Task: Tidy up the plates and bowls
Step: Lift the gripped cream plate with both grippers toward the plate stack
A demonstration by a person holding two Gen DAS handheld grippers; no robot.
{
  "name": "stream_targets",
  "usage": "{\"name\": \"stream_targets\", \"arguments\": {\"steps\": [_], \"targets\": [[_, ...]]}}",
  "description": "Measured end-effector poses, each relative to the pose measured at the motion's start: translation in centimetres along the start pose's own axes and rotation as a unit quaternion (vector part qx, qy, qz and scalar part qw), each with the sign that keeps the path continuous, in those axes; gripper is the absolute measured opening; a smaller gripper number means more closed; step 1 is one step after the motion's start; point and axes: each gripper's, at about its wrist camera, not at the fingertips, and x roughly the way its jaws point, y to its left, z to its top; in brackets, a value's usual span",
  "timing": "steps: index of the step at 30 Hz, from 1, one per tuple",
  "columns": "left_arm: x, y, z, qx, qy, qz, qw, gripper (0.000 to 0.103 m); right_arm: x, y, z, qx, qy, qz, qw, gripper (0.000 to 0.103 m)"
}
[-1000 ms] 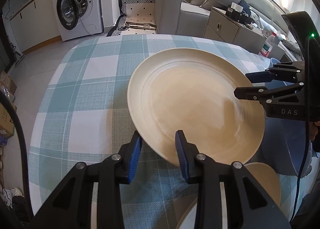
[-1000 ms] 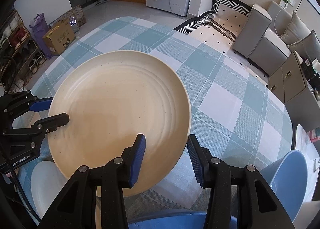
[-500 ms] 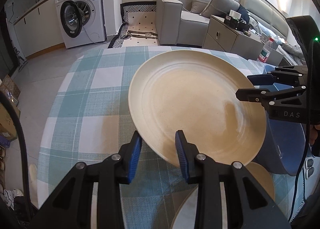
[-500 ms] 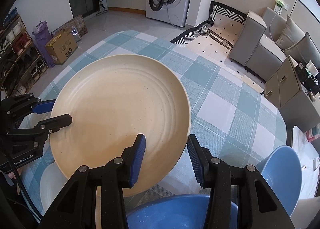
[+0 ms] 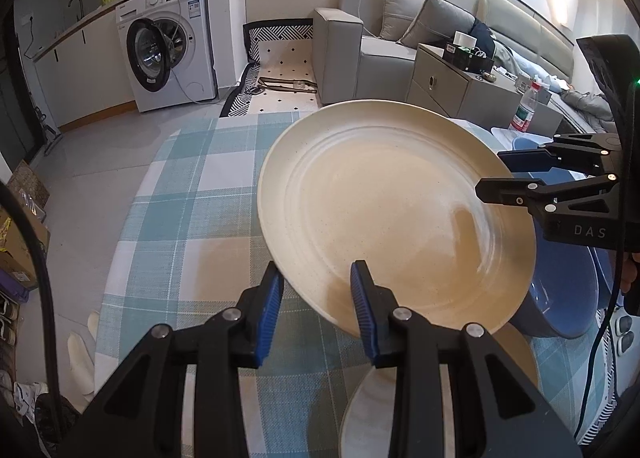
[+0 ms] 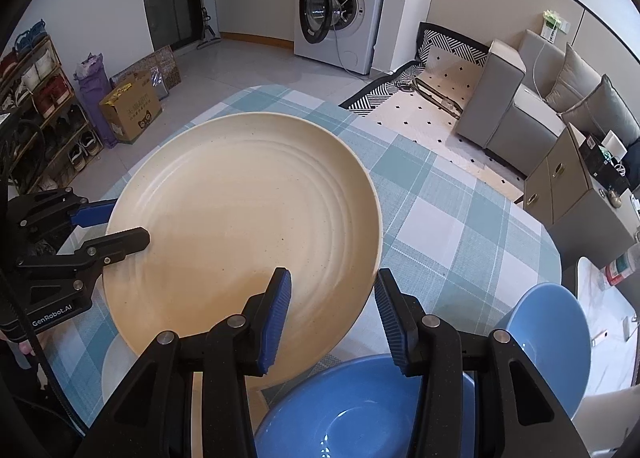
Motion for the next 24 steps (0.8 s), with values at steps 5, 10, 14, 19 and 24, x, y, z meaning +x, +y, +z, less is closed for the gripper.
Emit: {"name": "stream_targets", "arguments": {"steps": [5, 10, 14, 19, 24], "targets": [[-0.9, -0.2, -0.4, 0.006, -0.003, 0.004, 1.0, 0.033, -1.1, 0.7, -0.4, 0.0, -0.006, 0.001, 1.0, 0.045], [-2.1, -0.2, -0.9, 0.008, -0.009, 0.004, 0.9999, 0.033, -2.3, 1.5, -1.2, -0.003, -0.012, 0.003, 1.0, 0.045], [-2.8, -0.3, -1.3, 0.013, -0.014, 0.005, 0.9998, 0.033, -3.0, 1.9, -1.7, -0.002, -0.013, 0.003, 1.0, 0.045], [-3.6, -0.6, -1.8, 0.02, -0.016, 0.005, 0.9997, 0.033, -3.7, 2.3, -2.3, 0.0, -0.016, 0.003, 1.0, 0.045], [-4.2, -0.7, -2.3, 0.021, -0.018, 0.002, 0.9996, 0.033, -4.3, 2.6, -2.9, 0.0, -0.019, 0.002, 1.0, 0.045]]}}
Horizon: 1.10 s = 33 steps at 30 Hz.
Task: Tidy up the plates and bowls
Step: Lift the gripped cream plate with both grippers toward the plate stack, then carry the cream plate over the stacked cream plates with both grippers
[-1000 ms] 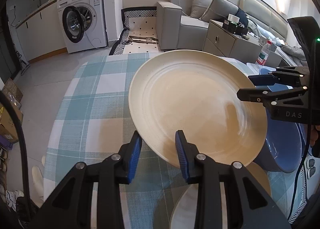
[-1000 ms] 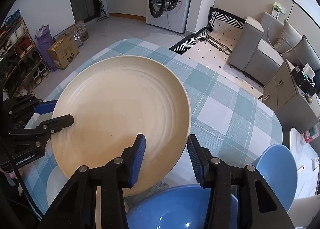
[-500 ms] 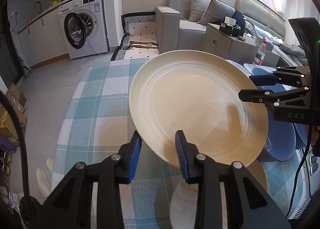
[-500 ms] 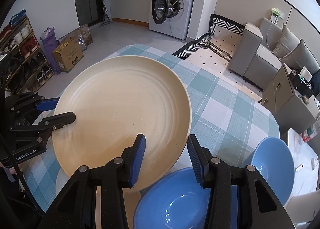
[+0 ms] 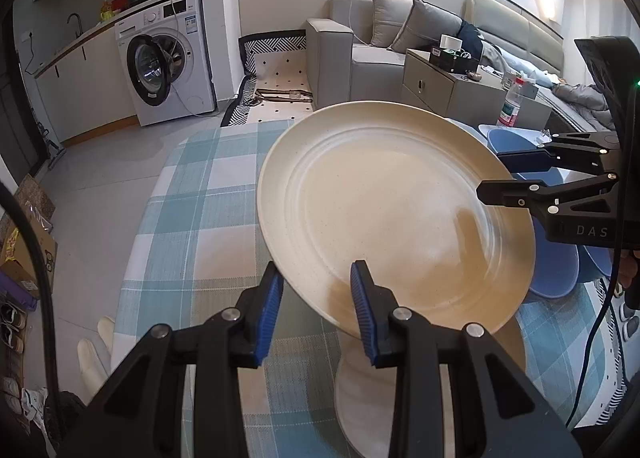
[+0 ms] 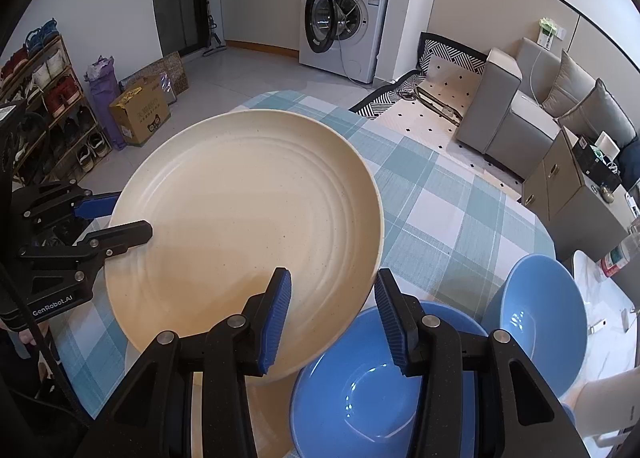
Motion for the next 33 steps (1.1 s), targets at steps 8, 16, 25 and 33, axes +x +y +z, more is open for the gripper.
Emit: {"name": "stream_targets", "arguments": {"steps": [8, 16, 25, 33], "targets": [[-0.5, -0.2, -0.6, 0.003, -0.002, 0.001, 1.0, 0.033, -1.2, 0.8, -1.2, 0.002, -0.005, -0.001, 1.0, 0.045], [-1.4, -0.4, -1.4, 0.004, -0.006, -0.001, 1.0, 0.033, -1.7, 1.4, -1.8, 0.003, -0.005, 0.0, 1.0, 0.045], [-2.3, -0.2, -2.1, 0.005, -0.01, 0.0, 0.9999, 0.033, -2.8, 2.9, -3.1, 0.005, -0.007, 0.005, 1.0, 0.045], [-2.8, 0.0, -2.9, 0.007, -0.008, 0.001, 0.9999, 0.033, -2.9, 3.7, -3.9, 0.008, -0.006, 0.012, 1.0, 0.045]]}}
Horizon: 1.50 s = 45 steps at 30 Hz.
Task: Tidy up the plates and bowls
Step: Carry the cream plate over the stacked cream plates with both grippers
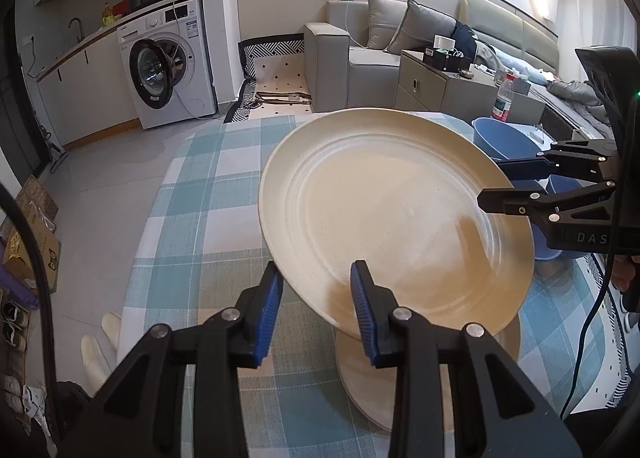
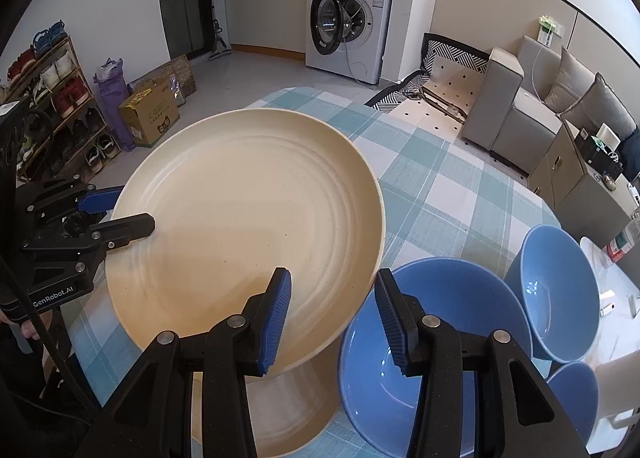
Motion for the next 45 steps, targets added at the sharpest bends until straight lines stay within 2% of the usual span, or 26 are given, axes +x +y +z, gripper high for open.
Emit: {"name": "stream_targets", "arguments": {"steps": [35, 45], "targets": [[-1.5, -0.3, -4.4, 0.009, 0.0, -0.005, 0.9999, 0.033, -0.9, 1.6, -3.8, 0.007, -0.007, -0.001, 1.0, 0.045], [-1.4, -0.6, -5.3, 0.013, -0.003, -0.007, 0.9999, 0.033, -0.8, 2.4, -5.9, 0.015, -0.009, -0.005, 1.0, 0.045]]}}
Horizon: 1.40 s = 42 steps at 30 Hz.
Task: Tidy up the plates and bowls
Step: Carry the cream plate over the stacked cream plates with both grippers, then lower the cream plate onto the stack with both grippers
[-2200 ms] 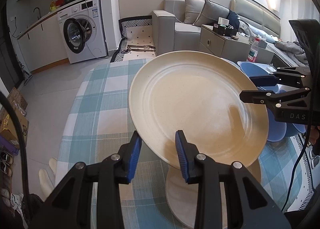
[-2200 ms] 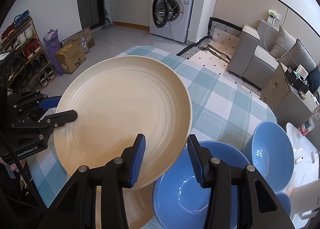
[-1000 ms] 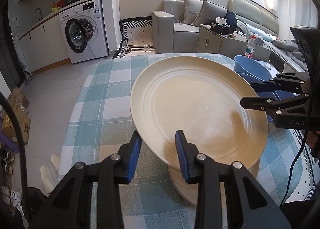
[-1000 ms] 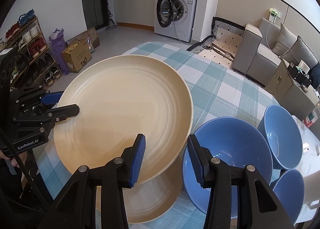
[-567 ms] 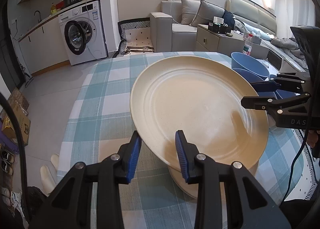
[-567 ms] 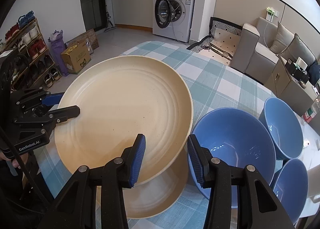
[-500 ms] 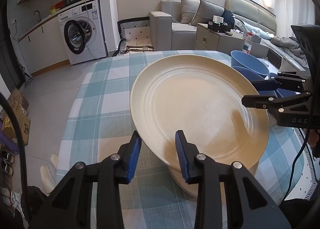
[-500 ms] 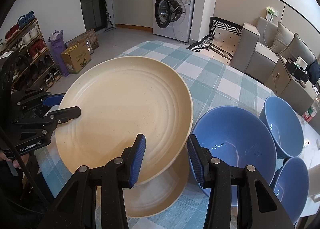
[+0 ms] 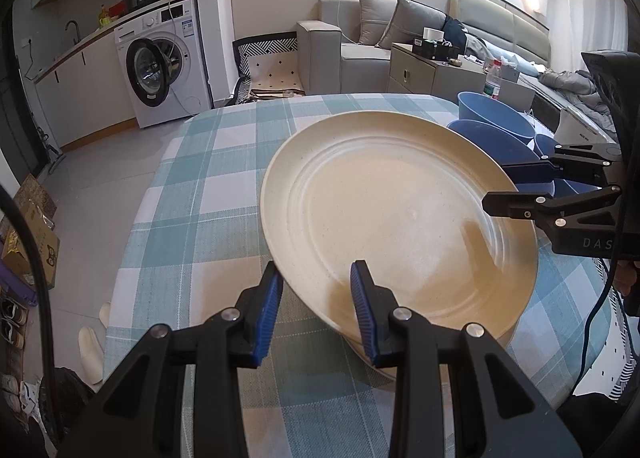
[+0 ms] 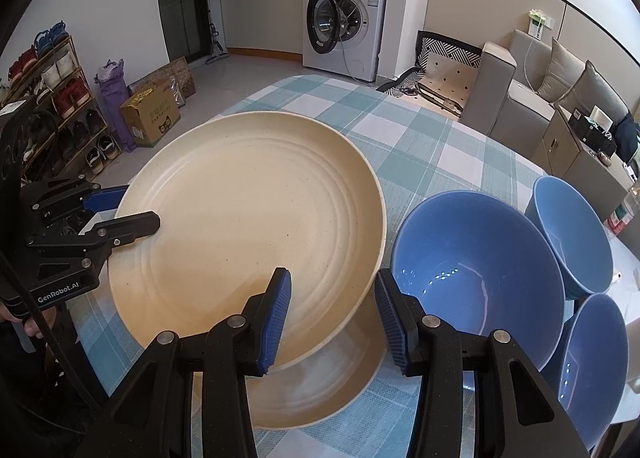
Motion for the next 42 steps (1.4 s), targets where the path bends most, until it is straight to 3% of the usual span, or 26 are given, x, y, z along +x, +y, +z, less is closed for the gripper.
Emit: {"name": "stream_targets", "arguments": {"steps": [20, 42], "targets": [[0.4, -0.4, -1.2, 0.005, -0.007, -0.011, 0.9999, 0.033, 0.7, 0.7, -2.5, 0.018, 0.005, -0.015, 1.0, 0.045], [2.5, -2.0, -2.1, 0.025, 0.019, -0.013, 0.9994, 0.033, 1.4, -0.3, -5.4, 0.042, 0.013, -0.015, 0.999, 0.045]]}}
